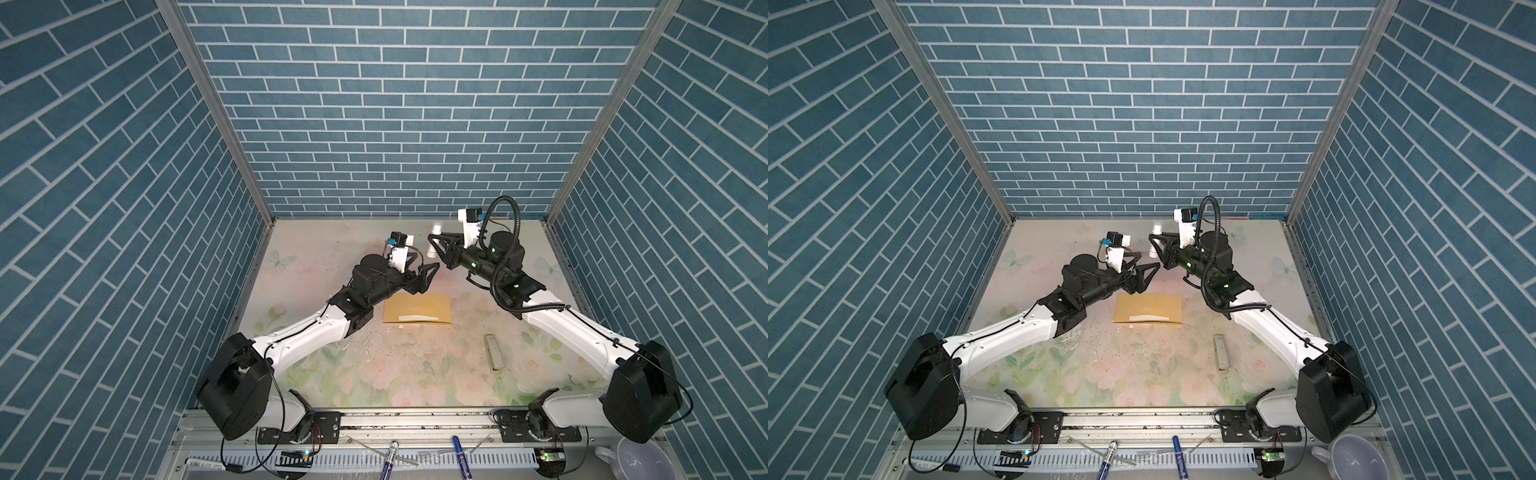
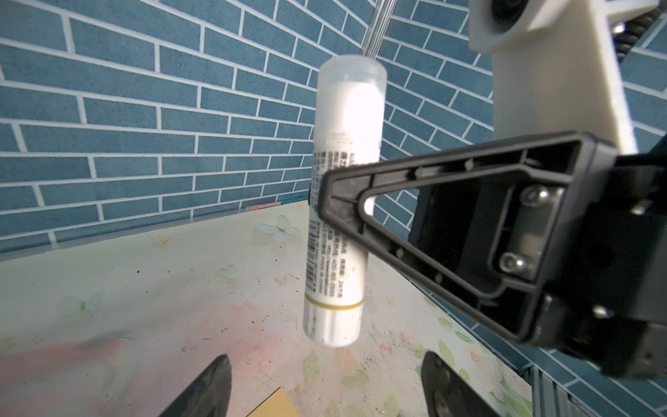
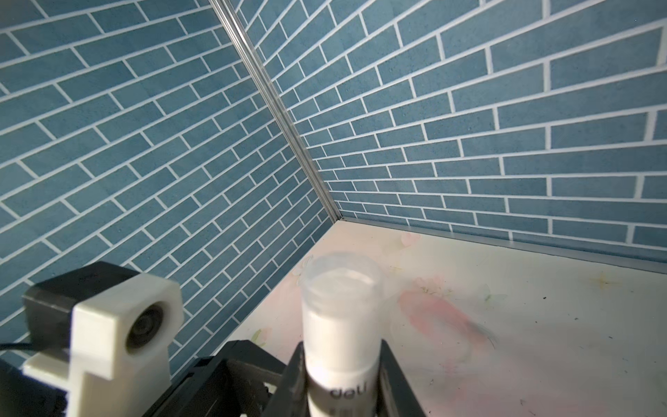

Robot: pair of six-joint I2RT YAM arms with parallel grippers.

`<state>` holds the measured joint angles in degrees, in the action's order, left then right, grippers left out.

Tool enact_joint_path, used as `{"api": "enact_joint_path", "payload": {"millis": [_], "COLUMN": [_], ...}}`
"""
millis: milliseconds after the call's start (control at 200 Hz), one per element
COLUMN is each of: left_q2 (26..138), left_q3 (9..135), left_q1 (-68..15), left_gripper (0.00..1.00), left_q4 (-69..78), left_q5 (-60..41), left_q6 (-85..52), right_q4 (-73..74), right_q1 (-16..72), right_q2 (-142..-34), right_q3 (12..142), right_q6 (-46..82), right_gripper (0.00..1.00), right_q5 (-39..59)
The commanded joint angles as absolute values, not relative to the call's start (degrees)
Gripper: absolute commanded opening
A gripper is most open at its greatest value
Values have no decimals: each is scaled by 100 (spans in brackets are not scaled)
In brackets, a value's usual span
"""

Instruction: Place the letter into the envelope and seal it

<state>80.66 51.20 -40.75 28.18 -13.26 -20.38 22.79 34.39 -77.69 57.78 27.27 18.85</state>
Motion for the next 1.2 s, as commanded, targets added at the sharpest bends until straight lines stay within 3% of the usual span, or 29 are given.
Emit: {"api": "enact_joint_path", "payload": {"millis": [0, 410, 770, 940, 1080, 1125, 1195], "left_q2": [8081, 7978, 7872, 7815, 7772, 7745, 7672], "left_q3": [5215, 4988, 4861, 4799, 4773, 4728, 4624], "left_q1": [-4052, -3964, -3902, -3876, -3867, -3867, -3867], "left_gripper": [81, 68, 45, 28, 6, 0, 0], "left_q4": [2981, 3167, 3244, 3261, 3141, 3130, 3143], "left_q5": [-1238, -1008, -1001, -993, -1008, -1017, -998], "left_q6": [-2026, -2040, -2021, -1973, -1741, -1615, -1381], "right_q4": [2578, 2499, 2415, 2287, 2080, 1974, 1670], "right_q1": [3571, 3875, 4025, 4049, 4064, 4057, 4052], "right_q2": [-7686, -7778, -7874, -7927, -7919, -7887, -7834], "right_q3": [5611, 5670, 5724, 5791, 5908, 5970, 6122], "right_q6": [2876, 2891, 2859, 2769, 2710, 2669, 2563], "right_gripper": [0, 0, 0, 0, 0, 4, 17], "right_q5": [1802, 1907, 1994, 2054, 2092, 2070, 2074]}}
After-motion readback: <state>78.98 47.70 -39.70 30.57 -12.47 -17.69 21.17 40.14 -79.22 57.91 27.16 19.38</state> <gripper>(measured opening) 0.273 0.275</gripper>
